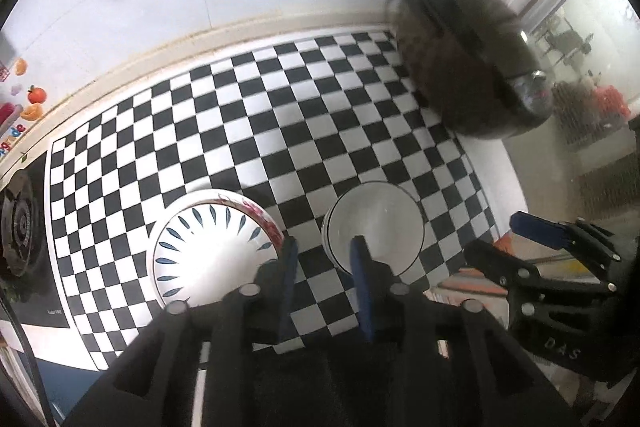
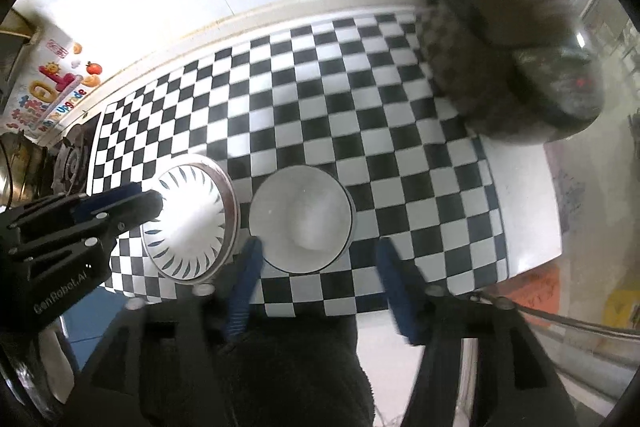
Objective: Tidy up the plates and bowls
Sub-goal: 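Lower the bowls onto the counter and open both tools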
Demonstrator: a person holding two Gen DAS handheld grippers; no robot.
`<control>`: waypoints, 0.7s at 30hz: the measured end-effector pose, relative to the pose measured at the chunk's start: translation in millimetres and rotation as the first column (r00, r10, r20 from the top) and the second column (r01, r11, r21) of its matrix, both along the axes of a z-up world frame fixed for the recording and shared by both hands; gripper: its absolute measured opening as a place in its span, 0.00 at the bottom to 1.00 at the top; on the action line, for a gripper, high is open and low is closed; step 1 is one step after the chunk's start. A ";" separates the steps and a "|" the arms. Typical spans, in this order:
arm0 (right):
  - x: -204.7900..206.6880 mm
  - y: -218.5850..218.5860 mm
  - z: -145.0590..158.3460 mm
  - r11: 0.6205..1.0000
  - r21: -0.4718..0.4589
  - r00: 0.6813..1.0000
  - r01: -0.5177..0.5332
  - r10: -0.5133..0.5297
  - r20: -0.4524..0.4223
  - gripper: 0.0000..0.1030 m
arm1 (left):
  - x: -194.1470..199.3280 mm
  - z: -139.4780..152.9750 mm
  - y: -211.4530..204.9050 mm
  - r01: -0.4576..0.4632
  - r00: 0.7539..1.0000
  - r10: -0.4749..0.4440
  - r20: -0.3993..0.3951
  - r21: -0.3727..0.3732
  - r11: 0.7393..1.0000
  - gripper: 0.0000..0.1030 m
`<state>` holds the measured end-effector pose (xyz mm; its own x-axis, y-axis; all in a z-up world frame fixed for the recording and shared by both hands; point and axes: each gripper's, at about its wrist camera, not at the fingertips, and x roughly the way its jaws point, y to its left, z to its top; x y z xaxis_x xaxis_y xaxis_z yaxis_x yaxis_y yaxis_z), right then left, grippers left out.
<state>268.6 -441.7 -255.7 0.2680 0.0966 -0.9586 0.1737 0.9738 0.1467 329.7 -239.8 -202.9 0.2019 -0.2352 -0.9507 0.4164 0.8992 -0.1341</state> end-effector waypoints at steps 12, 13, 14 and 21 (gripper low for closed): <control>-24.1 2.4 36.9 0.999 -0.032 0.996 0.018 -0.015 0.084 0.88 | -20.7 20.5 7.8 0.005 1.000 -0.005 0.025 -0.023 1.000 0.27; -25.5 -0.1 38.4 0.999 -0.027 0.995 0.025 -0.023 0.098 0.89 | -21.8 18.4 6.7 0.010 1.000 -0.010 0.019 -0.025 1.000 0.27; -26.0 -2.7 38.5 0.999 -0.026 0.994 0.030 -0.027 0.105 0.89 | -22.0 16.6 6.0 0.012 1.000 -0.012 0.015 -0.026 1.000 0.29; -16.2 -26.7 5.4 0.997 0.037 0.994 0.071 -0.073 0.075 0.90 | 1.3 -39.4 -7.7 0.051 0.990 -0.061 -0.124 -0.082 0.995 0.31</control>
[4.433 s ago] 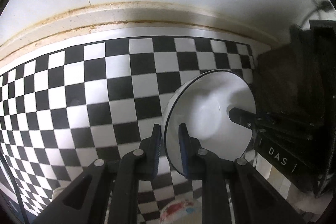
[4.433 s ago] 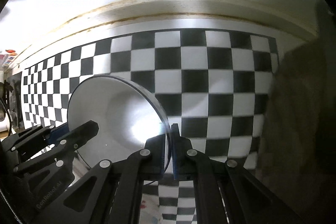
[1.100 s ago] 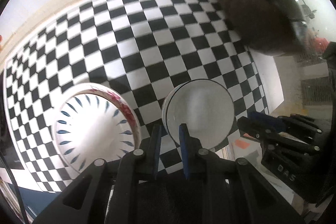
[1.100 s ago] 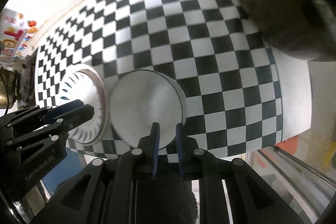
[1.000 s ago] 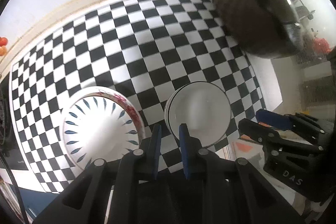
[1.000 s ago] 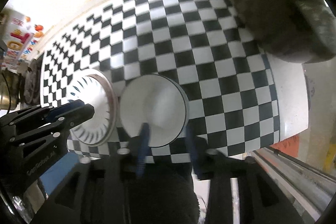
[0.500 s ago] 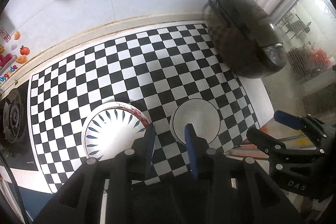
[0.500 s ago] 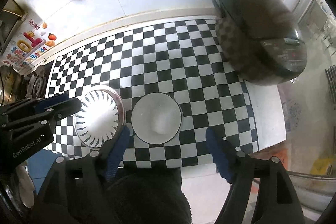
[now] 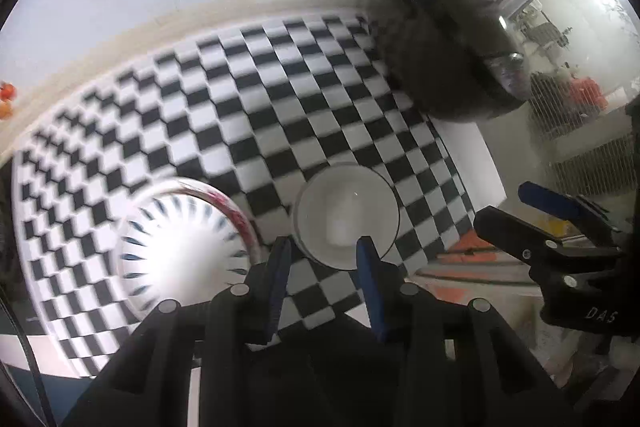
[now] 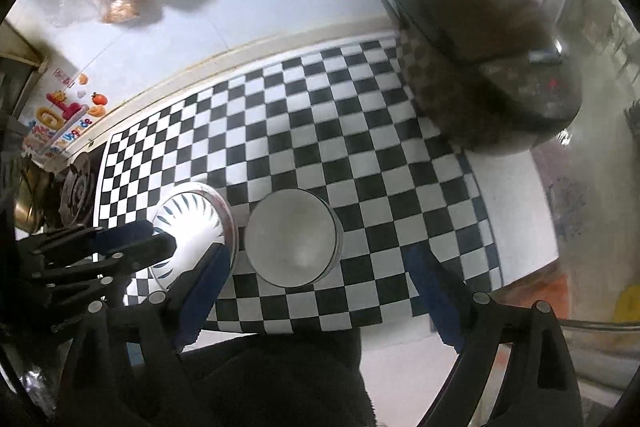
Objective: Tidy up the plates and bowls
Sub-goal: 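Lower the bowls onto the counter and open both tools, then grip the nested white bowls with both tools and lift them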
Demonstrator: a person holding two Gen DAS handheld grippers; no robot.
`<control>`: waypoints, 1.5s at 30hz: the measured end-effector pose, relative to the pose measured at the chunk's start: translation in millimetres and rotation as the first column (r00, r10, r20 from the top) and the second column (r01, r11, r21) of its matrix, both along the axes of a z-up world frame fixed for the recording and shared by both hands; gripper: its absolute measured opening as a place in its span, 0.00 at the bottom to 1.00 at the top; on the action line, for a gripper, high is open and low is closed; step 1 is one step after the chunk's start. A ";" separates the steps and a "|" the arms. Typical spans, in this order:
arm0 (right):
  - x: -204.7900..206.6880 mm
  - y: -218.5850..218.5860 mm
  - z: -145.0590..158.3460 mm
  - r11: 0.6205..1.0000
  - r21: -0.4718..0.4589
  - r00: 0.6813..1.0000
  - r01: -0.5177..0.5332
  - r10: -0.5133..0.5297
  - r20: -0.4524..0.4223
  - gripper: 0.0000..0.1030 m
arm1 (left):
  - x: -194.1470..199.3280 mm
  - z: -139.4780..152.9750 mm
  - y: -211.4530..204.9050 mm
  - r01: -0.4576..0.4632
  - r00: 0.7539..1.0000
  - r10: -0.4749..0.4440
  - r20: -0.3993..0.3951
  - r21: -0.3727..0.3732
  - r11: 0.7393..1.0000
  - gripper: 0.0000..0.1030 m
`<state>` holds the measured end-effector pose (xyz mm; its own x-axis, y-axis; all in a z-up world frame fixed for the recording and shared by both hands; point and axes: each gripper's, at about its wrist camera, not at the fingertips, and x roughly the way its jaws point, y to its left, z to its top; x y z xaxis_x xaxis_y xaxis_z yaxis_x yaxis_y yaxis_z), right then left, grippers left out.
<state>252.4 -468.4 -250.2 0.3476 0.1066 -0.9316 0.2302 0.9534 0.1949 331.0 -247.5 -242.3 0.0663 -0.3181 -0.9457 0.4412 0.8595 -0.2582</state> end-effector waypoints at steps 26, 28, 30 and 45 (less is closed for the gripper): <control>67.3 -22.5 -204.8 0.942 0.332 0.959 0.053 0.045 -0.279 0.90 | 71.9 -187.4 -29.4 0.002 0.899 0.029 -0.436 0.070 0.998 0.35; 71.2 -20.4 -215.1 0.931 0.360 0.956 0.062 0.048 -0.289 0.90 | 70.8 -200.2 -31.7 0.007 0.884 0.023 -0.468 0.062 0.998 0.38; 73.5 -19.0 -224.8 0.924 0.377 0.952 0.072 0.049 -0.302 0.89 | 71.3 -206.3 -33.0 -0.007 0.871 0.023 -0.490 0.034 0.999 0.44; 77.0 -11.2 -263.7 0.849 0.506 0.933 0.151 0.046 -0.356 0.64 | 75.9 -211.8 -29.3 -0.055 0.869 0.011 -0.494 -0.074 0.996 0.40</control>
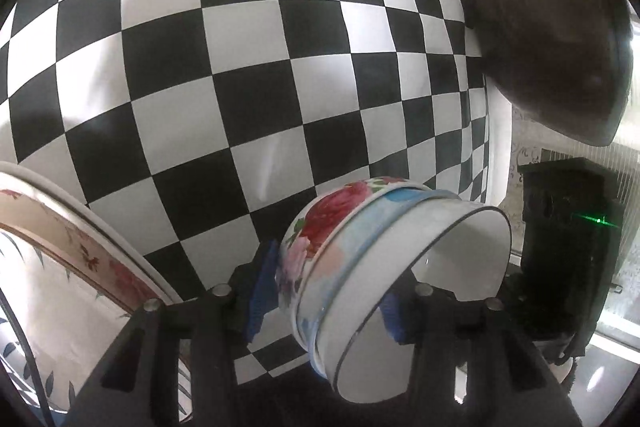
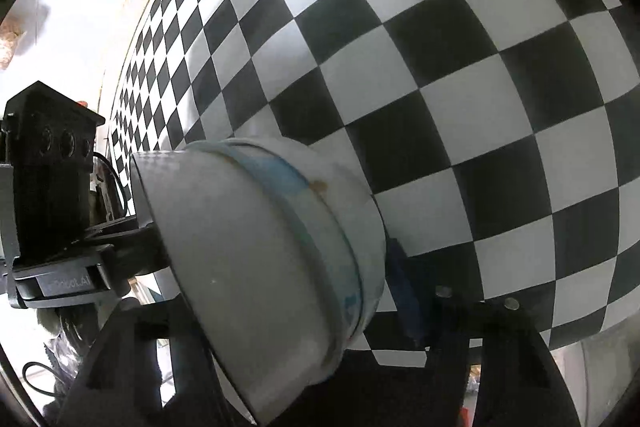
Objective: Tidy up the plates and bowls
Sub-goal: 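Grip the nested white bowls with both tools and lift them, then carry the held bowls over the plate stack with both tools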
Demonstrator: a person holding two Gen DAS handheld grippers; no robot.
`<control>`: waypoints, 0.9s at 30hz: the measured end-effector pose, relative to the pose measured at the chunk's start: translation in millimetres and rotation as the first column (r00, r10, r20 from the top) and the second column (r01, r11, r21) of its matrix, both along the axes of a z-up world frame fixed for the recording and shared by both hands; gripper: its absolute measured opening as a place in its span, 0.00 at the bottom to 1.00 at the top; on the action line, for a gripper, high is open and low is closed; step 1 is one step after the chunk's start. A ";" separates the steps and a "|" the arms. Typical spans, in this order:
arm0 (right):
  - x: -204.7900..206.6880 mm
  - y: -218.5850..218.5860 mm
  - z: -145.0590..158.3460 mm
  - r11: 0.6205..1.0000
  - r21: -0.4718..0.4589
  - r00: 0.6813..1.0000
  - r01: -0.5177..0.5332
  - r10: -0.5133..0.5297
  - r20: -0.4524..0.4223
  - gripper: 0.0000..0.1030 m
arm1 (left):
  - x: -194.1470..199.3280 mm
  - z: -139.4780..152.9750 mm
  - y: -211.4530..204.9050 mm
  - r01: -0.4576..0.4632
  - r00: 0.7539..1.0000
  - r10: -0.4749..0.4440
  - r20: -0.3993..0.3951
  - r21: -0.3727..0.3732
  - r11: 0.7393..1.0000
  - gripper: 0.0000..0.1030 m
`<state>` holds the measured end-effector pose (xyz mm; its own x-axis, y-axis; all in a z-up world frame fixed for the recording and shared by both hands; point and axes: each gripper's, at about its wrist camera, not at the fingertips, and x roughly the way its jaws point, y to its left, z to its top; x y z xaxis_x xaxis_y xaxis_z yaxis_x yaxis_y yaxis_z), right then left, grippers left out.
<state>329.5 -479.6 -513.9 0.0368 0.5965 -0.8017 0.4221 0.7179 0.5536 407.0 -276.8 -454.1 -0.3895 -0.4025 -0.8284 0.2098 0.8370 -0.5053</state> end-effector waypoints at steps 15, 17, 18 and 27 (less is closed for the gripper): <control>-5.2 9.1 0.8 0.999 0.046 1.000 0.015 -0.014 -0.019 0.62 | 2.3 14.4 6.3 0.001 0.999 -0.002 0.041 0.017 1.000 0.40; -1.7 12.3 0.7 0.998 0.057 1.000 0.019 -0.018 -0.022 0.62 | 4.8 16.5 8.2 -0.002 0.999 0.001 0.046 0.023 1.000 0.40; -0.7 13.9 0.5 0.997 0.067 0.999 0.026 -0.024 -0.025 0.62 | 5.9 17.4 9.0 0.000 0.999 -0.001 0.047 0.027 1.000 0.40; 15.6 24.0 5.2 0.993 0.110 0.999 0.043 -0.039 -0.037 0.60 | 11.5 30.0 16.3 -0.008 0.998 0.005 0.066 0.047 0.999 0.40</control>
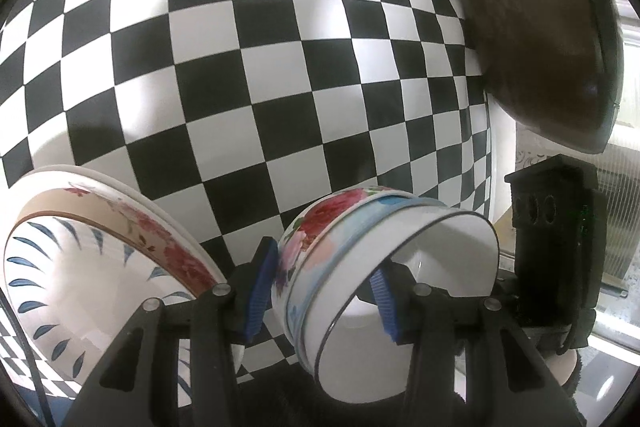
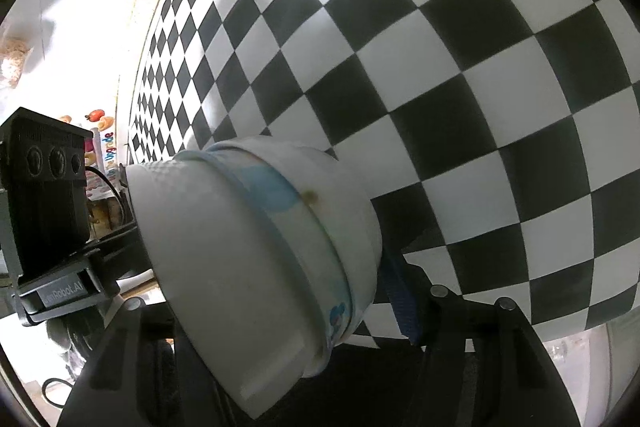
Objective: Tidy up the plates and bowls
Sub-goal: 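Carry the held bowls over the plate stack with both tools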
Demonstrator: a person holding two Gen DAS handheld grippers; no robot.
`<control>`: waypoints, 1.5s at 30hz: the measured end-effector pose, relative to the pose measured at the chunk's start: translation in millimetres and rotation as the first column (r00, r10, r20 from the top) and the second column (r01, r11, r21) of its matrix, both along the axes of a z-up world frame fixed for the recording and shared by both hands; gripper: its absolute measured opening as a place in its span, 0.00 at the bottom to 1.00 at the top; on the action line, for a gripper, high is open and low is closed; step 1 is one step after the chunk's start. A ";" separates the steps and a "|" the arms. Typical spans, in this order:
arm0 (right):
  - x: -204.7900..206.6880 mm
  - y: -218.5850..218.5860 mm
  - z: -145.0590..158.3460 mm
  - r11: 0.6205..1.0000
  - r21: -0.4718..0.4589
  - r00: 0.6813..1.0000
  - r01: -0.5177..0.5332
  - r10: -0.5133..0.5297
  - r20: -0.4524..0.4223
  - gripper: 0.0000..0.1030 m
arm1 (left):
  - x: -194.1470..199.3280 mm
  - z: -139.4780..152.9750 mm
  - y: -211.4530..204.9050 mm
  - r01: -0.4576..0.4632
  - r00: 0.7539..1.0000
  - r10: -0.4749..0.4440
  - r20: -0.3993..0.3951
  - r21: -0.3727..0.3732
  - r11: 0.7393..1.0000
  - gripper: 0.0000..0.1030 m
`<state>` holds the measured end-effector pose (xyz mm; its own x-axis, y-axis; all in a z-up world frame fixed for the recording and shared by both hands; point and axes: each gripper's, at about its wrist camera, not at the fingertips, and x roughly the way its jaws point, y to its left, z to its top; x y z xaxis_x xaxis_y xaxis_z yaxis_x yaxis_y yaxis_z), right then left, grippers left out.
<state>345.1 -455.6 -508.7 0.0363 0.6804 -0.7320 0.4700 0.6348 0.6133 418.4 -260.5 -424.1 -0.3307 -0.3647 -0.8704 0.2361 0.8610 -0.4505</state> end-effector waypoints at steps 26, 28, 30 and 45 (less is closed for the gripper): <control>64.7 119.7 58.8 0.978 -0.017 0.974 -0.207 0.208 0.086 0.59 | 28.4 45.6 130.2 -0.192 0.980 0.192 0.054 -0.005 0.981 0.40; 66.3 134.7 54.1 0.974 -0.011 0.970 -0.228 0.228 0.082 0.59 | 29.8 42.7 146.0 -0.215 0.975 0.215 0.054 0.005 0.977 0.40; 68.3 149.1 49.5 0.969 -0.007 0.966 -0.247 0.246 0.082 0.59 | 30.5 40.0 158.7 -0.234 0.971 0.233 0.058 0.016 0.972 0.40; 79.2 210.5 26.1 0.946 -0.015 0.944 -0.325 0.325 0.056 0.58 | 29.6 13.8 202.8 -0.297 0.955 0.296 0.028 0.043 0.954 0.40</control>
<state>424.3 -245.1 -482.5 -0.1449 0.6584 -0.7386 0.2020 0.7505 0.6293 448.1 -57.7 -410.2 -0.1951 -0.4022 -0.8945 -0.0237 0.9137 -0.4057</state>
